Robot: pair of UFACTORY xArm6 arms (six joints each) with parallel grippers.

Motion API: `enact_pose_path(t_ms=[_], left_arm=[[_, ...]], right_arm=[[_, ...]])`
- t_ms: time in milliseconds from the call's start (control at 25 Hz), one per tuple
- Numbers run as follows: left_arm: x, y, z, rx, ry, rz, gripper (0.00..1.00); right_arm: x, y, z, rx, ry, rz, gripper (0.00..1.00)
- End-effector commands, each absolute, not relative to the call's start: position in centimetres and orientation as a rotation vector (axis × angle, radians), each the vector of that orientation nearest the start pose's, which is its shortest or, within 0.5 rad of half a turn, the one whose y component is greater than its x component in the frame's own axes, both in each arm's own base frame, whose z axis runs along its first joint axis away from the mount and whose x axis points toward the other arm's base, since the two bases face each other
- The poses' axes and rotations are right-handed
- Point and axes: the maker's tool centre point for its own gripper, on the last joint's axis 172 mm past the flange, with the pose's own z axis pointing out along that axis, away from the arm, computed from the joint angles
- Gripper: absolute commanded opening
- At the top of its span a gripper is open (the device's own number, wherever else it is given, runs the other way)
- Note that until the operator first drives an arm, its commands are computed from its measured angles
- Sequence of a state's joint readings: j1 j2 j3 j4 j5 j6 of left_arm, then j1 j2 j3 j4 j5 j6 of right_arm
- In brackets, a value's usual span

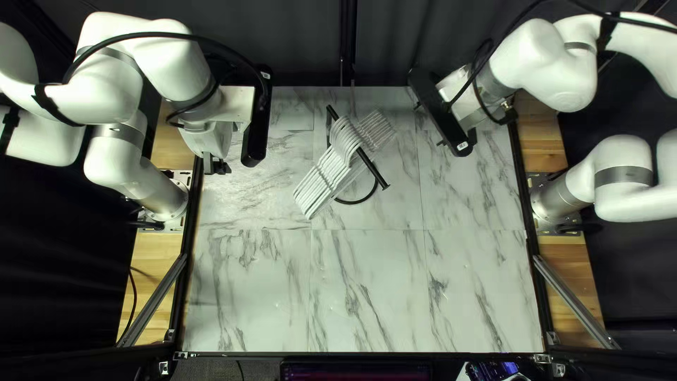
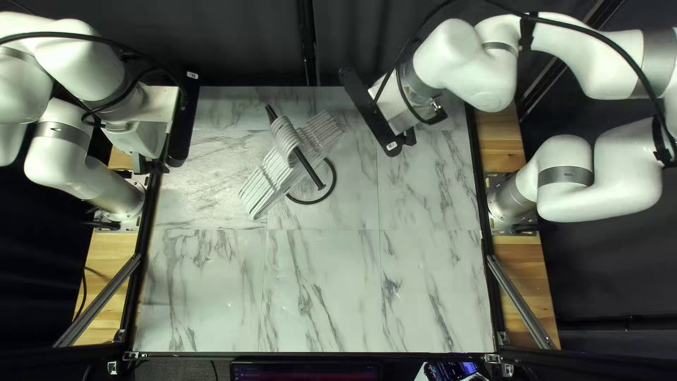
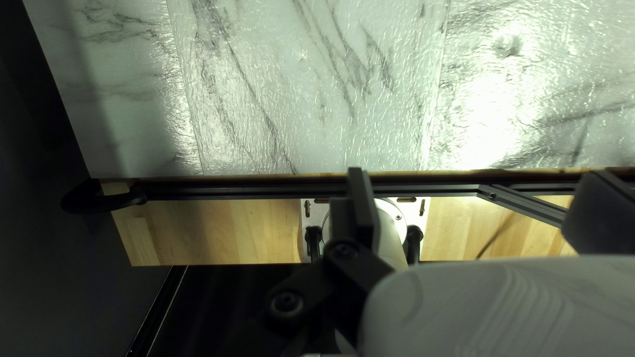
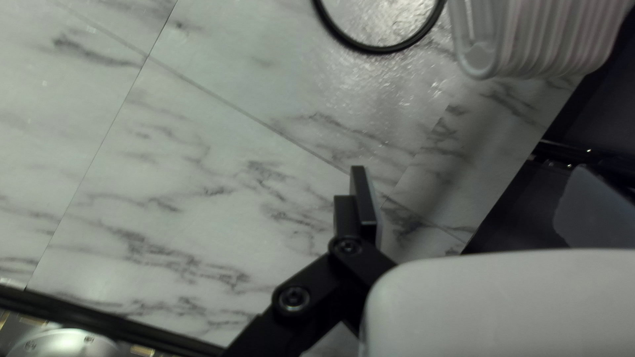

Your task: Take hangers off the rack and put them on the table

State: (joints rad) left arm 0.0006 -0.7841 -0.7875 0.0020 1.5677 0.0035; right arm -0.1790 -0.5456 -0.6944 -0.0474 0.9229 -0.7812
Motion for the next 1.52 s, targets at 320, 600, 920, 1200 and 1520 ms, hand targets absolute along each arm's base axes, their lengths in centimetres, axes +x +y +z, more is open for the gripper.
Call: enact_pose_path(t_ms=[320,600,920,1200,1520], left_arm=[[25.6,0.1,31.5,-3.140,0.005,-0.006,1.00],[25.6,0.1,31.5,-3.140,0.005,-0.006,1.00],[25.6,0.1,31.5,-3.140,0.005,-0.006,1.00],[25.6,0.1,31.5,-3.140,0.005,-0.006,1.00],[25.6,0.1,31.5,-3.140,0.005,-0.006,1.00]], right_arm=[[40.5,-9.0,25.0,-3.010,-1.089,-0.507,1.00],[44.0,-8.2,23.4,-2.979,-1.095,-0.575,1.00],[44.7,-7.3,22.2,-2.996,-1.064,-0.542,1.00],[43.3,-6.8,23.0,-3.008,-0.989,-0.528,1.00],[43.3,-6.0,23.6,-3.016,-0.964,-0.519,1.00]])
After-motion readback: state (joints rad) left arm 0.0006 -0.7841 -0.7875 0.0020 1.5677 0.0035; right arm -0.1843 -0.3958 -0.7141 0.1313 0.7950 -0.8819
